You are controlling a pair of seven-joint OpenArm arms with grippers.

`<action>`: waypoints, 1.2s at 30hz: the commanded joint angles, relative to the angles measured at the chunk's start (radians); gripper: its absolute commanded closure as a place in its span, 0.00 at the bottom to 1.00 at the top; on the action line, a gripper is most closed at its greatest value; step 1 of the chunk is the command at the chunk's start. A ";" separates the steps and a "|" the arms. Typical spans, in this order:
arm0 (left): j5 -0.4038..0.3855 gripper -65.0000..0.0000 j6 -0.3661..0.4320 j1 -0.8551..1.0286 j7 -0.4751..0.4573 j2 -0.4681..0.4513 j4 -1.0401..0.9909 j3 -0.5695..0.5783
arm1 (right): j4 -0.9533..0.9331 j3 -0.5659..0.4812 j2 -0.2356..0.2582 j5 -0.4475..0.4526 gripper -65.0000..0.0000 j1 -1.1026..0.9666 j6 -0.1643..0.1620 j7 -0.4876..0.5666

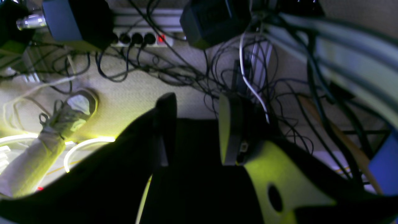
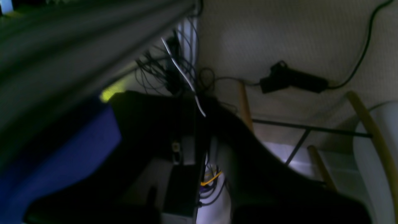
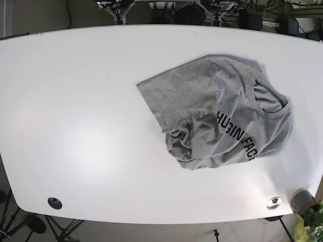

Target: Fold the T-shirt properly

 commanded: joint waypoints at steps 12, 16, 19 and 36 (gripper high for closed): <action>-0.003 0.68 0.000 0.179 -0.034 -0.006 0.238 -0.001 | 0.245 0.000 0.004 0.002 0.91 -0.197 0.008 0.002; -0.003 0.68 0.000 0.263 -0.033 -0.006 0.354 -0.001 | 0.352 0.000 0.005 0.002 0.91 -0.279 0.008 -0.005; -0.003 0.68 0.000 0.331 -0.008 -0.006 0.472 -0.001 | 0.447 0.000 0.005 0.004 0.91 -0.336 0.011 -0.047; -0.002 0.69 0.000 0.677 0.067 -0.032 1.023 -0.053 | 0.925 0.000 0.005 0.005 0.91 -0.641 0.059 -0.075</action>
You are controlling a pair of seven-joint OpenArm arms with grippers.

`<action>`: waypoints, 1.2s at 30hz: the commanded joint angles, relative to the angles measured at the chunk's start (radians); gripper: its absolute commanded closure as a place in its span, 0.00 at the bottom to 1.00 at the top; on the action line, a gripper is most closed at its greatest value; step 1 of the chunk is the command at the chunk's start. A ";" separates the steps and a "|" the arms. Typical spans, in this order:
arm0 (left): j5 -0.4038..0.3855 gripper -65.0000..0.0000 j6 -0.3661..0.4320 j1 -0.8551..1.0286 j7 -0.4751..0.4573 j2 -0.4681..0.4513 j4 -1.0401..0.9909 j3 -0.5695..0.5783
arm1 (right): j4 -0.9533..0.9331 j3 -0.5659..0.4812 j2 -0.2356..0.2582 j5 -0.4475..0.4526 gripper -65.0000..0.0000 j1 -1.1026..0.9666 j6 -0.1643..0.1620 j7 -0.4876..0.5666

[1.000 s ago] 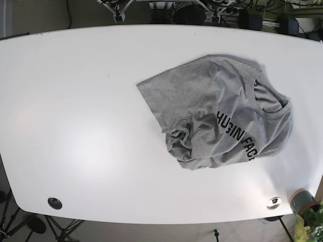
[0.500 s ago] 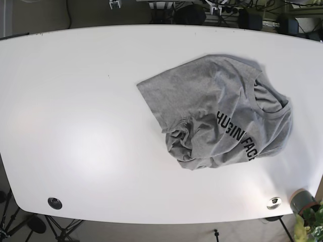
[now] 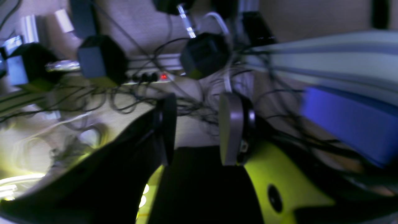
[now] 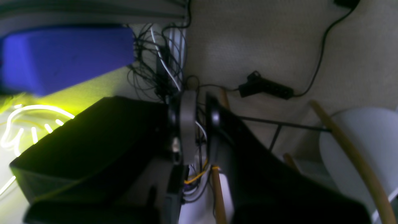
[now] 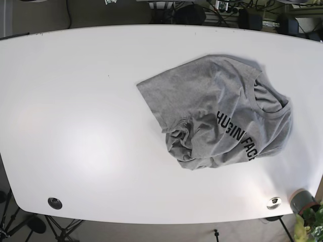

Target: Fold the T-shirt properly

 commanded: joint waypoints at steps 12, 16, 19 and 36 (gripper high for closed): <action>0.000 0.69 0.007 0.237 -0.006 -0.002 0.341 -0.050 | 0.341 0.004 0.004 0.002 0.91 -0.201 0.062 -0.048; 0.000 0.69 0.007 0.292 -0.006 -0.002 0.434 -0.052 | 0.430 0.000 0.037 0.020 0.91 -0.244 0.060 -0.050; 0.000 0.69 0.007 0.333 -0.006 0.000 0.500 -0.067 | 0.493 0.004 0.062 0.083 0.91 -0.278 0.060 -0.050; 0.000 0.69 0.007 0.376 -0.006 -0.006 0.691 -0.078 | 0.652 0.009 0.126 0.287 0.91 -0.295 0.051 -0.051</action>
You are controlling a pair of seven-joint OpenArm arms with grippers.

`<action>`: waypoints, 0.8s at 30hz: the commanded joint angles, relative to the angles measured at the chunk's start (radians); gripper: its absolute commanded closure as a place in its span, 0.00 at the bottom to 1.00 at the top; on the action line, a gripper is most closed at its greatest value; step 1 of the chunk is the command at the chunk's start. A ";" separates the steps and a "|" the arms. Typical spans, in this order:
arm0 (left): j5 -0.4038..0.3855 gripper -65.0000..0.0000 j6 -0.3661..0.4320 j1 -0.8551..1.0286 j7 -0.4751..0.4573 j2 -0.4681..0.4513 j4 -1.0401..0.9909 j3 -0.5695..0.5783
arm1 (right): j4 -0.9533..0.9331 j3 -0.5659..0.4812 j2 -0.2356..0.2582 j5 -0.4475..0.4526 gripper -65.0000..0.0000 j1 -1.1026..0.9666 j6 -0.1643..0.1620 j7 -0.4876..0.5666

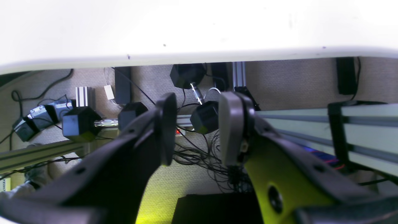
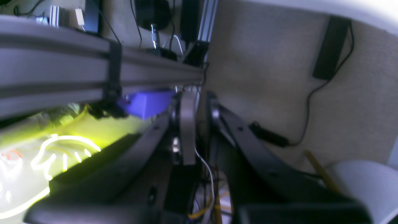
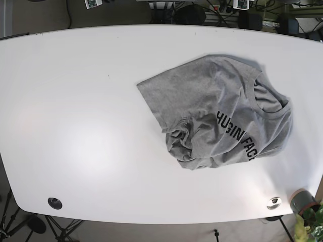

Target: Fold the T-shirt properly

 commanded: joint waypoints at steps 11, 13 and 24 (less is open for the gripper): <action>0.001 0.68 0.000 -0.067 -0.016 0.002 0.021 -0.002 | 0.023 0.005 0.006 0.097 0.91 0.116 0.011 0.020; 0.001 0.68 0.000 -0.078 -0.016 0.005 0.022 -0.002 | 0.023 0.003 0.006 0.097 0.91 0.142 0.011 0.020; -0.001 0.60 0.000 -0.125 -0.018 0.008 0.024 0.003 | 0.025 -0.037 0.007 0.095 0.90 0.283 0.013 0.018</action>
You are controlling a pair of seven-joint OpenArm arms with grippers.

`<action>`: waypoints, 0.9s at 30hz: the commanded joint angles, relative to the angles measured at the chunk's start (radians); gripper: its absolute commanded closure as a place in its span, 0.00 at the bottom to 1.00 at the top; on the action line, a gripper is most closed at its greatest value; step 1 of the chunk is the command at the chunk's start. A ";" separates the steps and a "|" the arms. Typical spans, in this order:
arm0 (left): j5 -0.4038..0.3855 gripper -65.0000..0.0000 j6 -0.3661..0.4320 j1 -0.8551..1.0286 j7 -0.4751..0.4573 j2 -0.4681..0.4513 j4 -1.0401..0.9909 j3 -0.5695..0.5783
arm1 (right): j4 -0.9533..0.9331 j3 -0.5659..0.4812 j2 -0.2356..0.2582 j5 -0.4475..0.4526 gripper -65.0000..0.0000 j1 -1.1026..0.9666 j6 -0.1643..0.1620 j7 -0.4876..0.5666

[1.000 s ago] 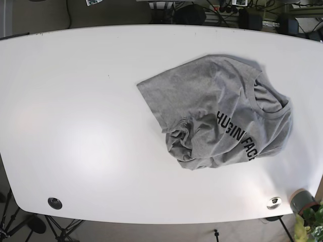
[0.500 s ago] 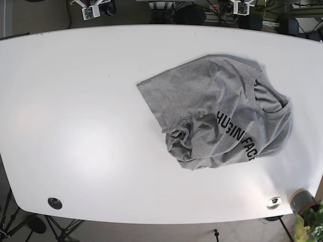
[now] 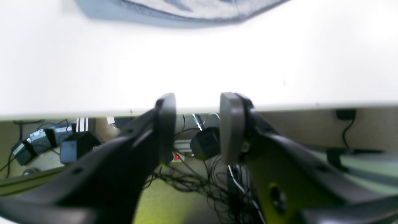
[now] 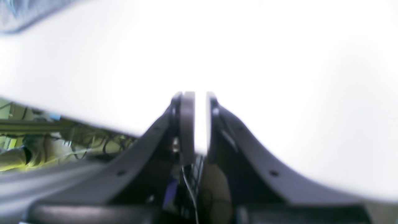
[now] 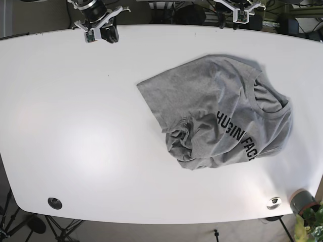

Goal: Fold the T-shirt properly
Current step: 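Move the right gripper over the crumpled grey T-shirt and grasp it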

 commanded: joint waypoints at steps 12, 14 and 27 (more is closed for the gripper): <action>-0.001 0.56 0.000 -0.038 -0.026 0.004 0.015 -0.010 | 0.017 -0.131 0.024 0.007 0.61 0.166 0.003 0.015; -0.001 0.56 0.000 -0.041 -0.026 0.004 0.015 -0.022 | 0.017 -0.161 0.049 0.007 0.61 0.215 -0.001 -0.030; -0.001 0.57 0.000 -0.078 -0.026 0.004 0.017 -0.081 | 0.007 -0.270 0.073 0.009 0.55 0.546 0.007 -0.270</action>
